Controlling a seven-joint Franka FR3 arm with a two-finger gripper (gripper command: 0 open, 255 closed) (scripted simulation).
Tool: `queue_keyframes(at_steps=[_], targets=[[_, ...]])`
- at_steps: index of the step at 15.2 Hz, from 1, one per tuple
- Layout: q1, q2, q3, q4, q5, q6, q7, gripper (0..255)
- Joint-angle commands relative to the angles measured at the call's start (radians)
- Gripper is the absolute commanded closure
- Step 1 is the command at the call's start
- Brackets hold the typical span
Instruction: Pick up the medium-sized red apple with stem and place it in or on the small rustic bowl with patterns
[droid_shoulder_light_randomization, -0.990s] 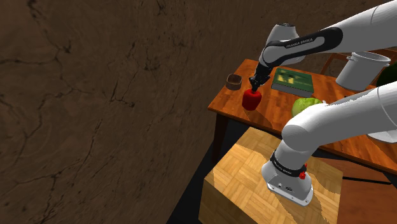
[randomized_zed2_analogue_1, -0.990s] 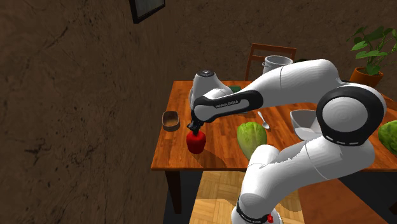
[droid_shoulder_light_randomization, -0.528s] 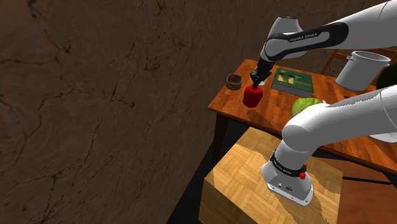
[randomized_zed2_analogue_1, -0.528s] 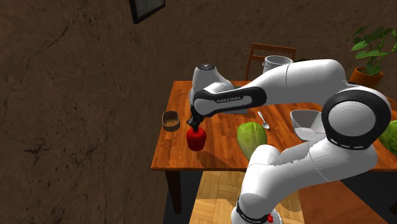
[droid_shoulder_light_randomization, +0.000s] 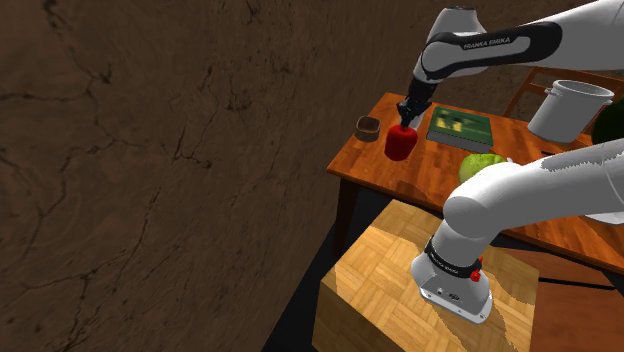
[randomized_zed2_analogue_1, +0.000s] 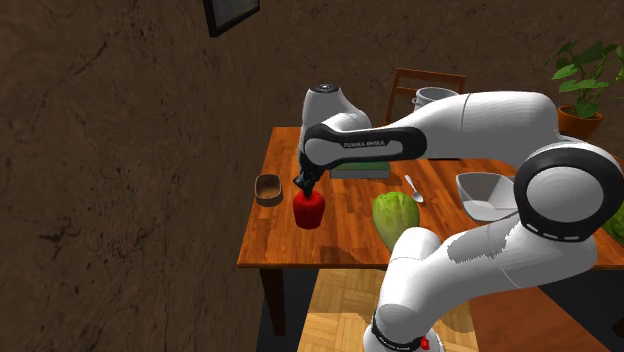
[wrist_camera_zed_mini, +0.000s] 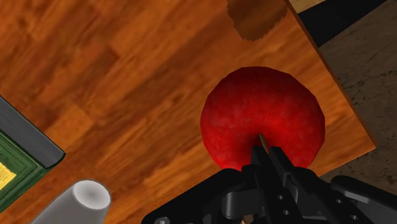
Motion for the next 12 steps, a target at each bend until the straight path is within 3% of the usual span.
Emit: queue_keyframes(at_steps=[1, 12], targets=[[0.003, -0.005, 0.008, 0.027, 0.007, -0.032, -0.001, 255], [0.016, -0.017, 0.041, 0.165, 0.036, -0.182, -0.007, 255]])
